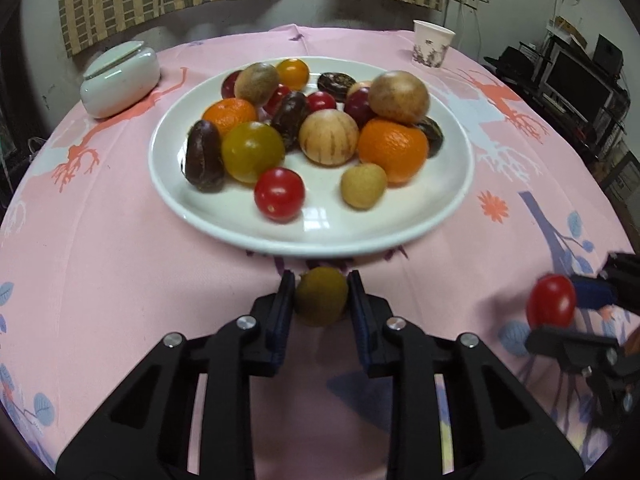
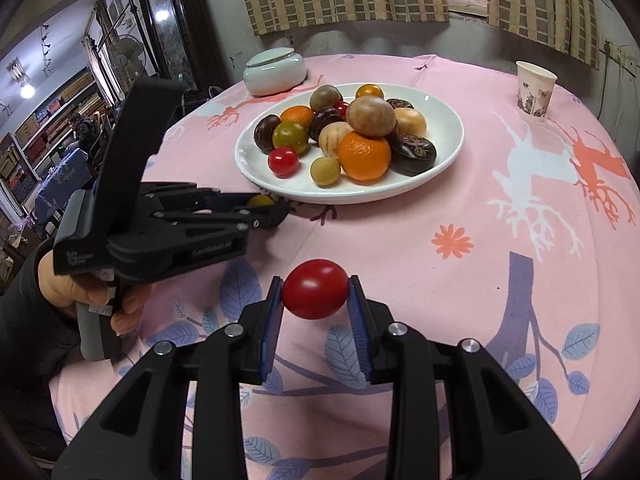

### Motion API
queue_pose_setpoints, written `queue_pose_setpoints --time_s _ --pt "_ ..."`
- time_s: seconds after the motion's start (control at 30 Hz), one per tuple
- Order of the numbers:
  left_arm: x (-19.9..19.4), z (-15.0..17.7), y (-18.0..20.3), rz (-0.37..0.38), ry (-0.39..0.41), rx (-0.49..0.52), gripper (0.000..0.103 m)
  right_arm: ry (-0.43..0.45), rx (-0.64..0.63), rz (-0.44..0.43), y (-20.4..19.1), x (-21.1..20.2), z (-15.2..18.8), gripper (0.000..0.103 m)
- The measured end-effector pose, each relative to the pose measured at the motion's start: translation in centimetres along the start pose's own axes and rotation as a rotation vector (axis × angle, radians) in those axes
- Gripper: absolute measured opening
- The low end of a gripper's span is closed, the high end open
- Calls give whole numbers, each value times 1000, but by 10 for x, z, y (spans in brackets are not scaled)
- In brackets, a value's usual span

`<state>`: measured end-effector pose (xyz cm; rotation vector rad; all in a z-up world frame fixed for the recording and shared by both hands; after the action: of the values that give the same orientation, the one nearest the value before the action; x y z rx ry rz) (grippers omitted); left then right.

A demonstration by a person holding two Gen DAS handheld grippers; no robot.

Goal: Organize fruits
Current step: 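Carry both onto the white plate and open both tools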

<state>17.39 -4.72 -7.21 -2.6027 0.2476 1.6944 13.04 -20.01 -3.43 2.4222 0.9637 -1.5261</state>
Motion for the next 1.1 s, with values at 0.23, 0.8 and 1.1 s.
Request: queue_pose_setpoints --time_s 0.23,0.8,1.1 --pt "-40 21 -9 50 39 -15 27 25 -1 12 -1 -9 -1 33" --pt "-126 -5 -30 44 201 -17 27 148 -11 63 8 -81 -41 33" --pt "-119 -46 -25 58 205 -3 28 172 -39 63 4 -71 -92 33"
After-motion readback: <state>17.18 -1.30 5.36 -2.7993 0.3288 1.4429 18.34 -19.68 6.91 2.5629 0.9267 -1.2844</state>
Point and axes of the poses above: each gripper's, at about its wrist camera, not at the fingertips, and x roughly the way its jaws point, y to its right, z to its underside, the point moved 2 cm from there along x, roughly the way its jaws point, and after that the axes turned 11 degrees about -y, right-handed, at the moved point
